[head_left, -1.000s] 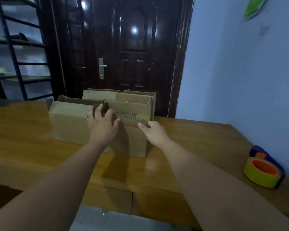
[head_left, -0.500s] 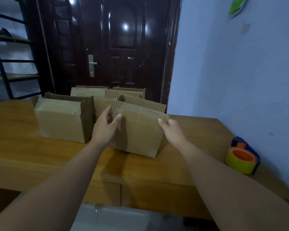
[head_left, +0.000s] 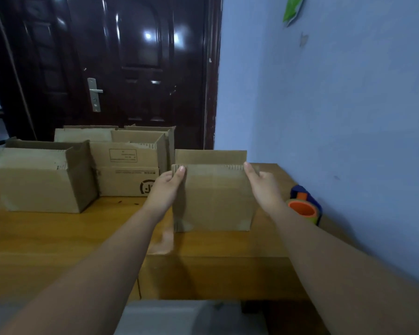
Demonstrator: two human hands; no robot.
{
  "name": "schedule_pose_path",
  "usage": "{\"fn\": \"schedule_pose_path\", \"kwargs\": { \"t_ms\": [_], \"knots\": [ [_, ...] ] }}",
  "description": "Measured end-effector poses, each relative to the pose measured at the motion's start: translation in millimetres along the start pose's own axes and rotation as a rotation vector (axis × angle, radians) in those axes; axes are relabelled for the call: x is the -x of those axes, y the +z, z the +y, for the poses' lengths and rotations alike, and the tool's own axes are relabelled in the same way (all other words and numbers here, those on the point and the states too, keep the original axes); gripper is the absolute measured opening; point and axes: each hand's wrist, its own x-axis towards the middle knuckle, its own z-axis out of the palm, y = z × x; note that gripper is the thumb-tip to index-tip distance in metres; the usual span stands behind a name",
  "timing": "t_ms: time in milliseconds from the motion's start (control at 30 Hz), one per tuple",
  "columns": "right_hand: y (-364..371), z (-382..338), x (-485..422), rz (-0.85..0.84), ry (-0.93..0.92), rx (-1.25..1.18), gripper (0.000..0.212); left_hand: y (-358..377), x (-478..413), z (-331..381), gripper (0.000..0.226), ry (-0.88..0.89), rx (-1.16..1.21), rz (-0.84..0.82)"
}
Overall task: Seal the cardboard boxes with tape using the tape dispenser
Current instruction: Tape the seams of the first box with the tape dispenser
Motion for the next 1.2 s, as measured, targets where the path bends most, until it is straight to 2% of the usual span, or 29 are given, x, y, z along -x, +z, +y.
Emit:
{"fn": "schedule_pose_path", "kwargs": {
  "t_ms": [167,267,300,367,467,667,767,867,933,967,1033,1100,1200],
  "knots": [
    [-3,14,-6,0.047,-0.061,-0.008,0.05,26,-1,-1,0.027,0.005,0.113,0.084],
    [4,17,-7,0.085,-0.087,-0.011,0.028,32,-1,-4,0.034,-0.003,0.169,0.158],
    [7,19,-8,0.105,-0.09,-0.018,0.026,32,-2,-5,0.038,-0.002,0.191,0.161],
    [13,26,-9,0.114,-0.092,-0.09,0.033,31,-5,-8,0.044,0.01,0.232,0.157],
    [16,30,-11,0.072,-0.068,-0.279,0.056,31,-9,-11,0.046,0.014,0.232,0.163],
    [2,31,-24,-0.08,-0.04,-0.35,0.078,29,-13,-10,0.047,0.031,0.152,0.166],
    [-1,29,-30,-0.153,-0.048,-0.255,0.076,29,-11,-4,0.049,0.094,-0.034,0.245],
    [-4,27,-34,-0.198,-0.024,-0.259,0.078,30,-9,7,0.055,0.273,-0.541,0.3],
    [-5,27,-34,-0.222,-0.02,-0.282,0.08,34,-12,16,0.067,0.392,-0.849,0.251],
    [-5,26,-33,-0.228,-0.024,-0.289,0.08,38,-12,20,0.072,0.416,-0.929,0.216],
    [-4,24,-32,-0.211,-0.033,-0.266,0.079,49,-9,26,0.072,0.41,-0.965,0.159],
    [-5,24,-34,-0.191,-0.041,-0.231,0.076,59,-7,24,0.061,0.433,-0.973,0.117],
    [-6,28,-33,-0.192,-0.05,-0.174,0.05,63,-8,16,0.052,0.468,-1.044,0.052]
  ]
}}
